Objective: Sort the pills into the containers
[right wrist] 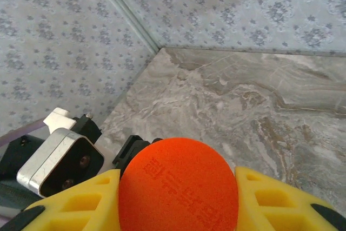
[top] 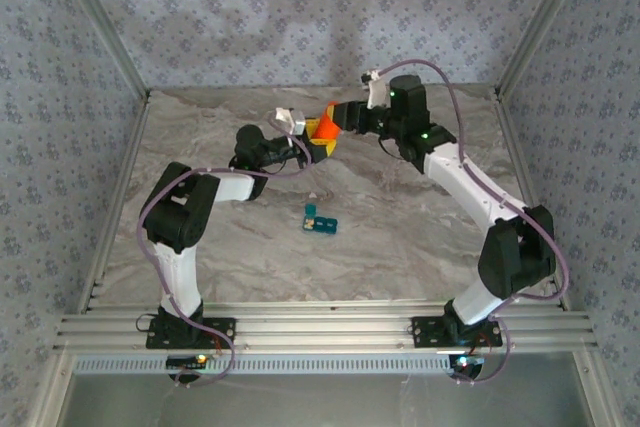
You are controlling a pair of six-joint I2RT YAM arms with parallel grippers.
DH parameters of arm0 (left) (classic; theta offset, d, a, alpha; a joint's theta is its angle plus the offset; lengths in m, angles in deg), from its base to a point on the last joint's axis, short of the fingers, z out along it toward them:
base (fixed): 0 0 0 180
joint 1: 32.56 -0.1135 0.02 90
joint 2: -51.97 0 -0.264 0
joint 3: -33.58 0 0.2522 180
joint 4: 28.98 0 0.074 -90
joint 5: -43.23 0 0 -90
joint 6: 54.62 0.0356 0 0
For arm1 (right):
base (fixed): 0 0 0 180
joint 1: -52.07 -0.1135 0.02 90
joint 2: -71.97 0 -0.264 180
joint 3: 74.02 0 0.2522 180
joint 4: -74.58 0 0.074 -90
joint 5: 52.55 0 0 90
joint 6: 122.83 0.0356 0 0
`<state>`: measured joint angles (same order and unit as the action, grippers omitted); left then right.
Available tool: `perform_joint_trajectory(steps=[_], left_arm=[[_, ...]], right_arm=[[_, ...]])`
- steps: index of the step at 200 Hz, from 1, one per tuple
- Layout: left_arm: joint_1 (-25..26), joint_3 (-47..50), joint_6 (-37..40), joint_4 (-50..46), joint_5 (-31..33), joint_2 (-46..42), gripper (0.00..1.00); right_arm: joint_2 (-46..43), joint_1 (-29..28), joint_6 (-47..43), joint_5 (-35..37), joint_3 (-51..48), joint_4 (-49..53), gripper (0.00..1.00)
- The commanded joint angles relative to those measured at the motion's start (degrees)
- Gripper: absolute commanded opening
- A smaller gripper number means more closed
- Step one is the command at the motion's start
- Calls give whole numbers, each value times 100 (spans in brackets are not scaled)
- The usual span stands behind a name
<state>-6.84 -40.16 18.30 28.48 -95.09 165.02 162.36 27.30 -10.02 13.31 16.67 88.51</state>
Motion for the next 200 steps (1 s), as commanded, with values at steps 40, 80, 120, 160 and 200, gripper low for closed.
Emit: perform_joint_trajectory(steps=[40, 80, 120, 160, 200], left_arm=[[63, -171, -23, 445, -14, -39, 0], [65, -187, -33, 445, -12, -12, 0], [56, -149, -41, 471, -16, -39, 0], [31, -111, -51, 497, -12, -64, 0], [28, -124, -59, 498, -12, -56, 0]], right_arm=[[-237, -1221, 1969, 2963, -1270, -888, 32], [-180, -923, 1949, 2288, -990, -641, 43], [-501, -467, 1204, 1086, -753, -509, 77], [-921, -32, 180, 264, -1083, -567, 84], [-677, 563, -199, -673, -705, -463, 84]])
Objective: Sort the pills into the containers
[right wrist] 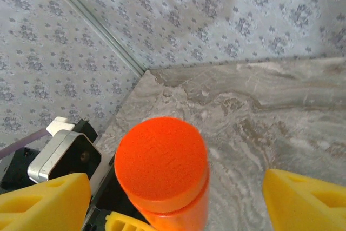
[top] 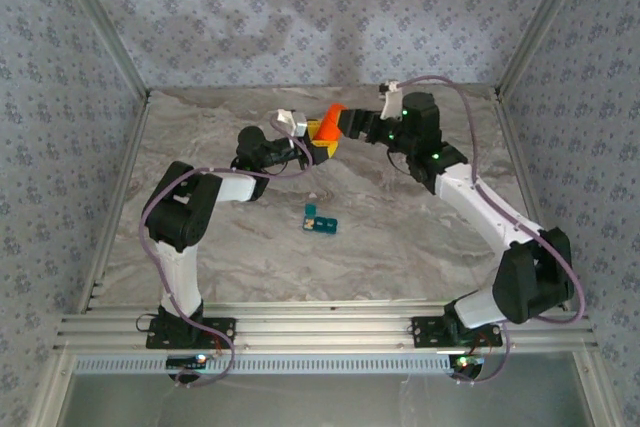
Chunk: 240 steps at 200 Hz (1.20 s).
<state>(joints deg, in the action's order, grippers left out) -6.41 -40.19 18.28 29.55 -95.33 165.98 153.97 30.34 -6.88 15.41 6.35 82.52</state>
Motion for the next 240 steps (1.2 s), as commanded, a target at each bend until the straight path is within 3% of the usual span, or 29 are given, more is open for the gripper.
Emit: perform_joint_trajectory(steps=[1, 40, 93, 172, 194, 204, 240], left_arm=[[-19, -124, -56, 391, 12, -147, 0], [-14, -143, -74, 408, 11, -117, 0], [-14, -146, -74, 409, 12, -112, 0], [-14, -135, -85, 435, 12, -126, 0], [-14, -133, -91, 444, 13, -120, 0], [-14, -134, -92, 444, 21, -117, 0], [-14, -135, -100, 441, 37, -106, 0]], right_arm=[[178, 272, -522, -912, 344, 144, 84], [717, 296, -962, -1563, 1037, 565, 82], [1027, 165, -1065, -1601, 1340, 770, 76], [1100, 63, -989, -1434, 1282, 989, 43], [1070, -109, -434, -961, 1086, 758, 30], [1021, -261, -47, -569, 912, 541, 29], [787, -1158, 1199, 1681, 364, 137, 27]])
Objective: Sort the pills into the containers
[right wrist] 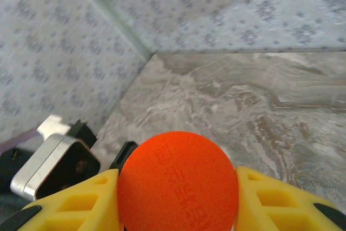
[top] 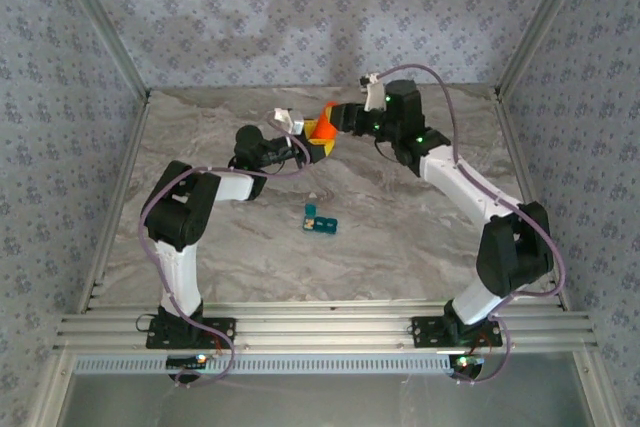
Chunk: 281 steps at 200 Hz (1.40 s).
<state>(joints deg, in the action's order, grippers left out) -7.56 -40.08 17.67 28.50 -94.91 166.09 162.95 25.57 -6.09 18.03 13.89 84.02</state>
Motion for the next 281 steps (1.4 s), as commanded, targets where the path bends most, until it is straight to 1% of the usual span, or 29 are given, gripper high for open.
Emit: perform_joint_trajectory(steps=[1, 14, 30, 51, 63, 70, 78, 88, 105, 111, 125, 127, 137, 144, 159, 187, 208, 210, 229, 257, 281], left_arm=[[102, -141, -39, 547, -3, -118, 0], [98, -145, -30, 536, -13, -119, 0], [102, -153, -37, 540, -12, -106, 0], [107, -189, -73, 555, -11, -84, 0], [106, -191, -84, 574, -13, -75, 0], [111, -196, -92, 583, -4, -75, 0], [111, -195, -99, 591, -5, -75, 0], [108, -195, -116, 610, -8, -67, 0], [111, -205, -127, 619, -10, -58, 0], [111, -198, -131, 619, -5, -57, 0], [111, -193, -128, 619, -3, -70, 0], [111, -185, -127, 619, -3, -76, 0], [110, -166, -121, 613, -3, -82, 0], [104, -155, -112, 619, -5, -93, 0], [94, -128, -94, 619, -6, -114, 0], [85, -122, -108, 638, -8, -111, 0], [84, -125, -119, 636, -7, -110, 0], [85, -122, -118, 636, -12, -110, 0], [85, -136, -126, 636, -20, -103, 0], [80, -161, -133, 654, -22, -75, 0], [85, -160, -123, 654, -11, -66, 0]], right_arm=[[-114, -703, 1148, 1460, -400, -24, 27], [-131, -908, 1487, 1860, -503, -201, 27], [-95, -1010, 1741, 2041, -511, -290, 27], [-32, -961, 1906, 1936, -410, -228, 27], [-26, -888, 1882, 1772, -346, -177, 30], [-29, -831, 1834, 1613, -304, -156, 33], [-51, -752, 1775, 1429, -247, -95, 40], [-94, -640, 1633, 1165, -211, -85, 54], [-277, -509, 1340, 929, -243, -30, 72], [-374, -468, 1208, 878, -311, -80, 76], [-594, -402, 975, 821, -435, -92, 81], [-622, -387, 820, 805, -460, -101, 81], [-784, -311, 572, 705, -533, -220, 81], [-910, -254, 413, 643, -810, -297, 81], [-1123, -90, 94, 622, -938, -272, 82], [-1180, 410, -316, -122, -926, -373, 82], [-921, 682, -650, -854, -631, -164, 80], [-888, 699, -685, -926, -483, -141, 79], [-540, 757, -1013, -1326, 44, 290, 74], [-103, 728, -1254, -1687, 577, 675, 70], [85, 636, -1369, -1773, 746, 850, 67]])
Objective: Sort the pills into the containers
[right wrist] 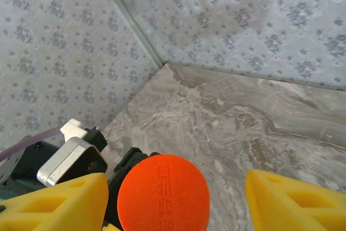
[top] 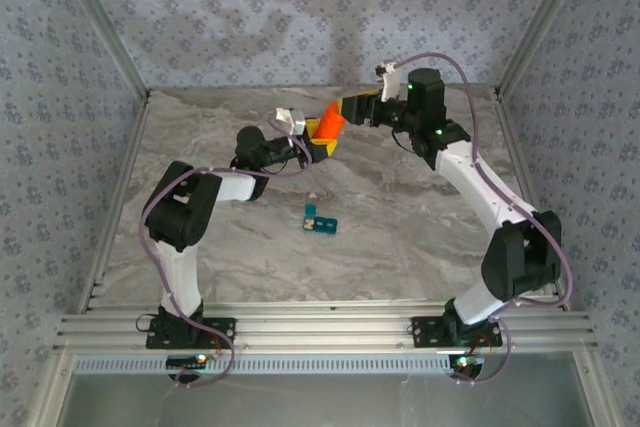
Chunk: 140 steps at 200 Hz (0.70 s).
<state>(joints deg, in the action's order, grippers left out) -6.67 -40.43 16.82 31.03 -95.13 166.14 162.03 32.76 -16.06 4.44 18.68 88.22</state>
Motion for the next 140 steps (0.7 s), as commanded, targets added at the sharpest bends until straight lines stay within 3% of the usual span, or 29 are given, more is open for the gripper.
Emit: perform_joint_trajectory(steps=[1, 104, 140], left_arm=[[-5, -126, -35, 401, 15, -70, 0], [-23, -126, -115, 442, 54, -62, 0], [-43, -128, -379, 675, 173, -9, 0]], right_arm=[[182, -83, -374, -411, 274, 437, 66], [451, -228, -385, -316, 505, 884, 36], [396, -493, 493, 346, 173, 490, 27]])
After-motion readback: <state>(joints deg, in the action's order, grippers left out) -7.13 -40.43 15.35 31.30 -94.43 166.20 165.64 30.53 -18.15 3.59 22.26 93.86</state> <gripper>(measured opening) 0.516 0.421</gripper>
